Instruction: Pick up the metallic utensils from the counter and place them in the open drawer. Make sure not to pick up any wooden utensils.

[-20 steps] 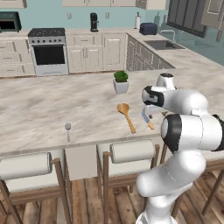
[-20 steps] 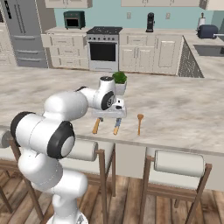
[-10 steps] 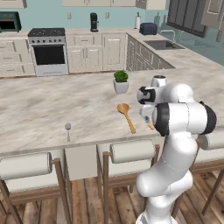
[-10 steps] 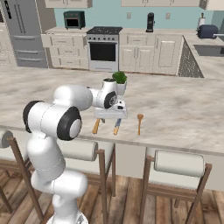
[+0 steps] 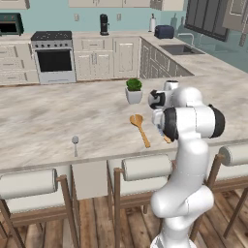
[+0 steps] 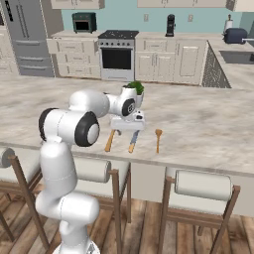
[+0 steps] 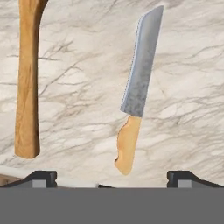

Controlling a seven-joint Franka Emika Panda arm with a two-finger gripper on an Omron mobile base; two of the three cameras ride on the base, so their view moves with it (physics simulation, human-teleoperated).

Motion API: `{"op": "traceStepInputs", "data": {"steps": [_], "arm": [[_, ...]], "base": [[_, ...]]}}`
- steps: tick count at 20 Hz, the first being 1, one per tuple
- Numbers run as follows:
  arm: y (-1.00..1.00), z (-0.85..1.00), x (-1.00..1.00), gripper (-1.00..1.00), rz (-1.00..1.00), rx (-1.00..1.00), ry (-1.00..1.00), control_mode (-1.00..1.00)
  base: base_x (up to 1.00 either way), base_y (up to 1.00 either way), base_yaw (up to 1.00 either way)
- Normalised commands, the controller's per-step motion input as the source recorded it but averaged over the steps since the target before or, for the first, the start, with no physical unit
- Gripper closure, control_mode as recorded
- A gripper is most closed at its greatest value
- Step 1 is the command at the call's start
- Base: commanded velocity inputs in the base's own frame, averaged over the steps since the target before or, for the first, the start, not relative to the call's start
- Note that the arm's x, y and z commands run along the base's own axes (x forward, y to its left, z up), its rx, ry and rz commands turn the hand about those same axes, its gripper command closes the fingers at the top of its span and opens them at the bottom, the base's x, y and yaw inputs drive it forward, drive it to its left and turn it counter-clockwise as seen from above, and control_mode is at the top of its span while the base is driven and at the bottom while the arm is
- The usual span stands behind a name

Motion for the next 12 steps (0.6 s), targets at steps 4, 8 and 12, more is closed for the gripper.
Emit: {"op": "traceStepInputs", "data": {"steps": [4,8,12], "arm": [[0.00,-0.21,0.00,-1.00,0.01,0.00,0.07,-1.00],[0.00,-0.35,0.00,-1.00,0.01,0.00,0.11,-1.00],[-0.09,-0.36,0.00,-1.00,0.00,0.00,0.10,-1.00]], "base": [[0.00,0.00,0.00],[0.00,0.00,0.00],[0.00,0.00,0.00]]}}
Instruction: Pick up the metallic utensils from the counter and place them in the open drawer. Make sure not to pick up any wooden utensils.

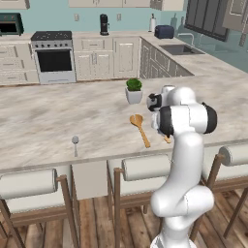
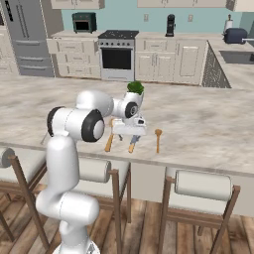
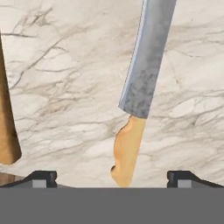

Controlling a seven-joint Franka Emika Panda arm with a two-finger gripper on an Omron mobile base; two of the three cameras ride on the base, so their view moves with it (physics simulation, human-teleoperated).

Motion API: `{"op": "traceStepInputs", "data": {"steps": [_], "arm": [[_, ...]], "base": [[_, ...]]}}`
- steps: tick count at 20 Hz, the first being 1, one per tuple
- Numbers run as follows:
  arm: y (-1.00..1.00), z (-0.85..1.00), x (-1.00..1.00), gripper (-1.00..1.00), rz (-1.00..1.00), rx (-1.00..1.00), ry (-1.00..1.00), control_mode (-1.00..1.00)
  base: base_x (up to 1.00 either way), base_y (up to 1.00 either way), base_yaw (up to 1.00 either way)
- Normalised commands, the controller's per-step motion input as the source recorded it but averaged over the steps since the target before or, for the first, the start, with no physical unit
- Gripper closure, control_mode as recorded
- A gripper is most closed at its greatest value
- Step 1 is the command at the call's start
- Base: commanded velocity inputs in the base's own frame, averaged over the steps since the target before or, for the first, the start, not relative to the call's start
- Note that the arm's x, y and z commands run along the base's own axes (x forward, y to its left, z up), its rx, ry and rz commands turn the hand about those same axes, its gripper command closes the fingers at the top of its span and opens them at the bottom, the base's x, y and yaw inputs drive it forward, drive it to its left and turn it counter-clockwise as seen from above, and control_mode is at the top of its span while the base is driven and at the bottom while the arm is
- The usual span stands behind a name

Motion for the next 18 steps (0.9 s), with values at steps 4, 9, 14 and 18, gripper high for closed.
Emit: {"op": "traceStepInputs", "data": {"steps": [4,9,14,18], "arm": [[-0.19,-0.31,0.00,-1.00,0.00,0.00,0.07,-1.00],[-0.19,-0.01,0.00,-1.00,0.00,0.00,0.00,-1.00],[-0.01,-0.01,0.00,-1.00,0.00,0.00,0.00,-1.00],[0.00,-0.17,0.00,-1.00,0.00,0.00,0.00,-1.00]], "base": [[0.00,0.00,0.00],[0.00,0.00,0.00],[0.00,0.00,0.00],[0.00,0.00,0.00]]}}
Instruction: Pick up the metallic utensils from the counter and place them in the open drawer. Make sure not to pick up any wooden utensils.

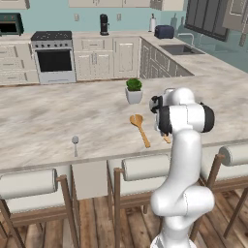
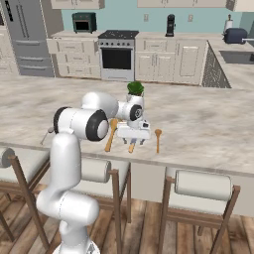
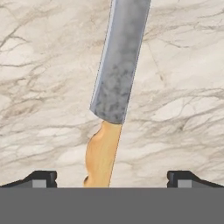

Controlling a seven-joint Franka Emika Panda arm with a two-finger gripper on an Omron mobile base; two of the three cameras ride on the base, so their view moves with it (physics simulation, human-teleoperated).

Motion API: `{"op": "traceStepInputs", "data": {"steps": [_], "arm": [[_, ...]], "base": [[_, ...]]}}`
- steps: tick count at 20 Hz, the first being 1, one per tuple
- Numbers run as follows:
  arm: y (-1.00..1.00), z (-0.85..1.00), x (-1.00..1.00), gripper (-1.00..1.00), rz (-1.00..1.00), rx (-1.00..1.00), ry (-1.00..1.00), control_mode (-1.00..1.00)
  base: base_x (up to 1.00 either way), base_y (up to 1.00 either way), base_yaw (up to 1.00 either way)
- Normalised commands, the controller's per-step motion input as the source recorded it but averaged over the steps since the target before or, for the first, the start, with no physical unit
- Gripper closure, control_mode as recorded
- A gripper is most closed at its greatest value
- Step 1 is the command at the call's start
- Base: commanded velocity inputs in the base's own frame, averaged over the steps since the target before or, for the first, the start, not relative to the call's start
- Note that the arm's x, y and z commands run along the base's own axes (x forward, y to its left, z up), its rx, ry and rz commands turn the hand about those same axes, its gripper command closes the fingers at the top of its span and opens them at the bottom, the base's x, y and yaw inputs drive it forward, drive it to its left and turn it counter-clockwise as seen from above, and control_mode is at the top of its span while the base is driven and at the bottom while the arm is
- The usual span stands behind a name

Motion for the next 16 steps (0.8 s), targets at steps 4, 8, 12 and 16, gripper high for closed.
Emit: {"op": "traceStepInputs", "data": {"steps": [4,8,12,16], "arm": [[0.01,-0.31,0.00,-1.00,0.00,0.00,0.00,-1.00],[0.08,-0.29,0.00,-1.00,0.00,0.00,0.00,-1.00],[0.09,-0.21,0.00,-1.00,0.00,0.00,0.00,-1.00],[0.02,-0.15,0.00,-1.00,0.00,0.00,0.00,-1.00]], "base": [[0.00,0.00,0.00],[0.00,0.00,0.00],[0.00,0.00,0.00],[0.00,0.00,0.00]]}}
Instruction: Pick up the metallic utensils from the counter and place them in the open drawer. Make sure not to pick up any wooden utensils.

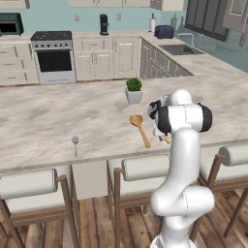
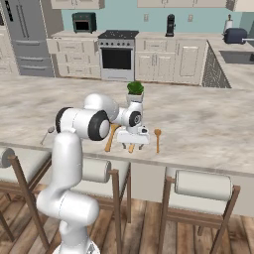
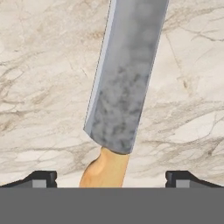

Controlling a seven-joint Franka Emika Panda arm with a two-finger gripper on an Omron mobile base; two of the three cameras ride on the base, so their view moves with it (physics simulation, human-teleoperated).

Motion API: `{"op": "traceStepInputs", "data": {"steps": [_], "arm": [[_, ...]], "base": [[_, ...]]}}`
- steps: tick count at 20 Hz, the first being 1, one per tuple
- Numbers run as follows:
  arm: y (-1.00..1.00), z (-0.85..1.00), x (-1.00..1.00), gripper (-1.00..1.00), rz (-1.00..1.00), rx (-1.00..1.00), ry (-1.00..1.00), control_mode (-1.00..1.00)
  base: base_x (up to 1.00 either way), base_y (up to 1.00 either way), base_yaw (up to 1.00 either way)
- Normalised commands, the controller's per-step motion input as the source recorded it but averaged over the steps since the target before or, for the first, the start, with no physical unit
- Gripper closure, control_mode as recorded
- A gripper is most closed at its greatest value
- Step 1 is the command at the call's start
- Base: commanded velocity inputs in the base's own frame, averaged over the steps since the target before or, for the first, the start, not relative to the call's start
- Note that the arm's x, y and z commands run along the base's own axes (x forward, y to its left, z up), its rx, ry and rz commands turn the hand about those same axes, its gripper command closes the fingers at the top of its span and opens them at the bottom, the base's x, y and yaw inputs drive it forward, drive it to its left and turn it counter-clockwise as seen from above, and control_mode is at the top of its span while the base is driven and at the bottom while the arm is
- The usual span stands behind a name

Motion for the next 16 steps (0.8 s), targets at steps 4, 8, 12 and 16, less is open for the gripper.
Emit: {"op": "traceStepInputs", "data": {"steps": [4,8,12,16], "arm": [[0.00,-0.19,0.00,-1.00,0.00,0.00,0.01,-1.00],[0.00,-0.14,0.00,-1.00,0.00,0.00,0.03,-1.00],[0.00,-0.13,0.00,1.00,0.00,0.00,0.04,-1.00],[0.00,-0.07,0.00,1.00,0.00,0.00,0.04,-1.00]], "base": [[0.00,0.00,0.00],[0.00,0.00,0.00],[0.00,0.00,0.00],[0.00,0.00,0.00]]}}
